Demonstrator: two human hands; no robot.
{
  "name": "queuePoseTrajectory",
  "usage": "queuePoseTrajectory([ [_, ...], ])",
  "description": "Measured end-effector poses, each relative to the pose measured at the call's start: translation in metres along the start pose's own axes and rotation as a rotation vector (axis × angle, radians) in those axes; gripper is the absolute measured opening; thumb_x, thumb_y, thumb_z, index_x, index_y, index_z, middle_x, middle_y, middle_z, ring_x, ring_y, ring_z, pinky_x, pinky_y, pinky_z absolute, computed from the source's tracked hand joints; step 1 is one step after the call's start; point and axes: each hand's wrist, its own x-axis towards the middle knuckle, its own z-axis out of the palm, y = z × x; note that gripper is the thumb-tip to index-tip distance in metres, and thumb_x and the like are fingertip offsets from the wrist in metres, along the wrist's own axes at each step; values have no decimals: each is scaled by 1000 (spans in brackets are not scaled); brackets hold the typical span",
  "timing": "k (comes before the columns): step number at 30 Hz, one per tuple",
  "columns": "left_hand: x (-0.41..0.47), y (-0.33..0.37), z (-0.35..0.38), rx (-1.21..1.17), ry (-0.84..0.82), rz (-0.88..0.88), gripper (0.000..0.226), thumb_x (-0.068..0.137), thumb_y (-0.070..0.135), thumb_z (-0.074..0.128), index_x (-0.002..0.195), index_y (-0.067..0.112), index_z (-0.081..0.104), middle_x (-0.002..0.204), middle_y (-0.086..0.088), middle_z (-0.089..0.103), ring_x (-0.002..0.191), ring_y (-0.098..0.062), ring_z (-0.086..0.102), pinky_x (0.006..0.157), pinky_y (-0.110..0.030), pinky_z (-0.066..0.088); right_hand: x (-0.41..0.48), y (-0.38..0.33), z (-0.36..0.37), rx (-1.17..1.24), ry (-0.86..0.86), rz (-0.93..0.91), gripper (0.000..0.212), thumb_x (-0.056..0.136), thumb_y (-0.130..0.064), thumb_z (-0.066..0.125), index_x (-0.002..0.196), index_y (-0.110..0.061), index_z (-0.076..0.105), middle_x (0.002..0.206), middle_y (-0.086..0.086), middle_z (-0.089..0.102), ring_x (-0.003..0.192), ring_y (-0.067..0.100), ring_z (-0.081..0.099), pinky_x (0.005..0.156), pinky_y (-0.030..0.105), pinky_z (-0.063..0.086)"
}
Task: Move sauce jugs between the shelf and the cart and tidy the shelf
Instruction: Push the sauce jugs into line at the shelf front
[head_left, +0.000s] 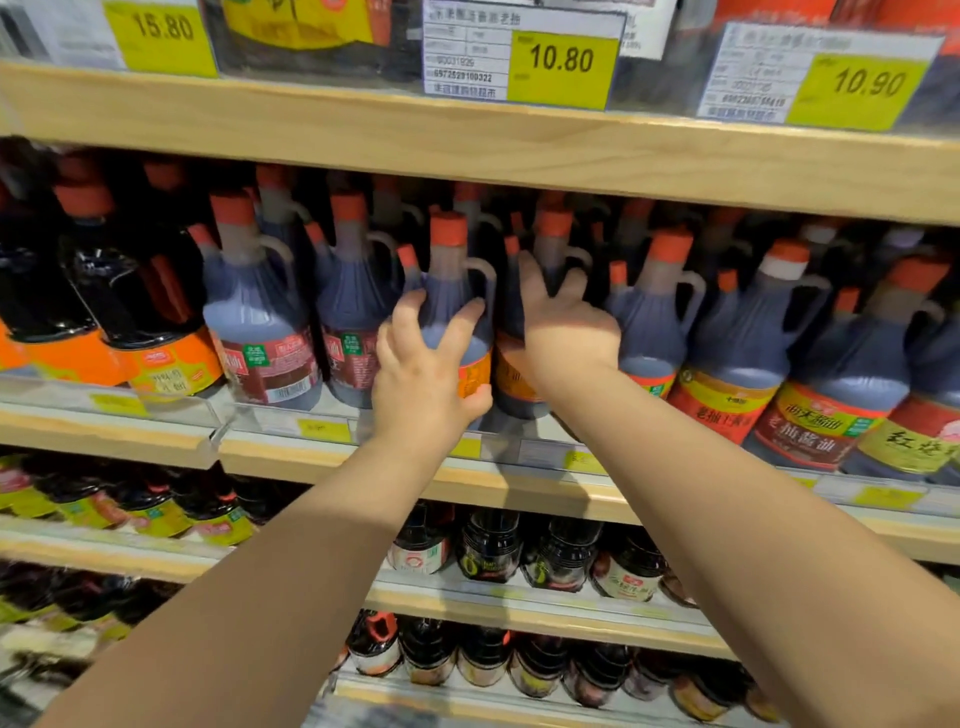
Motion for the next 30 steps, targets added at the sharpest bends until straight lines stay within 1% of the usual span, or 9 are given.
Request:
queuePoseTrajectory([
  [2,4,-1,1,11,-33,-15,80,64,36,73,133,38,33,138,-3,9,126,-43,34,85,-47,50,-6,2,-3,-34,21,-32,78,91,-34,52,149,-28,1,144,23,26,87,31,65,52,30,34],
  [4,8,0,1,18,-82,-55,80,67,36,72,137,39,32,144,-10,12,128,-41,30,88,-47,49,-14,4,-8,-61,33,-62,79,90,-35,53,150,-27,1,140,23,30,85,31,65,53,30,33],
  [6,11,2,2,24,-91,-68,81,67,34,72,138,38,33,147,-14,18,128,-42,29,89,-48,48,-21,6,-12,-80,37,-76,79,90,-37,53,149,-27,2,140,22,31,87,31,64,56,31,35],
  [9,13,4,3,27,-95,-70,81,66,32,72,138,38,35,147,-16,20,127,-43,31,89,-48,48,-29,8,-13,-73,25,-85,81,87,-43,55,149,-29,4,143,22,27,93,33,64,60,33,37],
  [18,17,6,-3,41,-137,-88,81,68,35,71,138,41,32,148,-13,16,126,-41,28,92,-46,46,-32,9,-6,-96,60,-86,82,89,-40,56,149,-29,1,144,21,28,87,32,66,55,31,33],
  [22,14,7,-6,60,-125,-80,80,69,37,71,138,40,32,148,-14,16,125,-40,29,89,-45,48,-31,12,-6,-79,42,-101,86,88,-40,57,149,-30,-3,147,21,25,89,32,66,56,31,34],
  [26,13,9,-11,88,-174,-81,82,72,40,70,141,41,25,150,-13,10,130,-38,25,92,-43,47,-33,14,-7,-51,19,-112,84,88,-48,53,149,-32,-3,148,20,23,90,33,65,58,32,37],
  [28,9,8,-17,88,-211,-56,84,75,38,68,143,42,19,151,-12,7,132,-37,23,96,-42,46,-35,14,-6,-47,20,-110,83,89,-49,51,149,-32,-5,149,20,22,91,34,65,58,32,38],
  [30,1,-1,-27,62,-260,-15,85,78,34,66,145,43,13,151,-10,7,131,-36,27,97,-41,44,-37,13,-6,-32,-8,-108,82,91,-50,48,148,-35,-9,154,19,15,95,36,65,60,34,40],
])
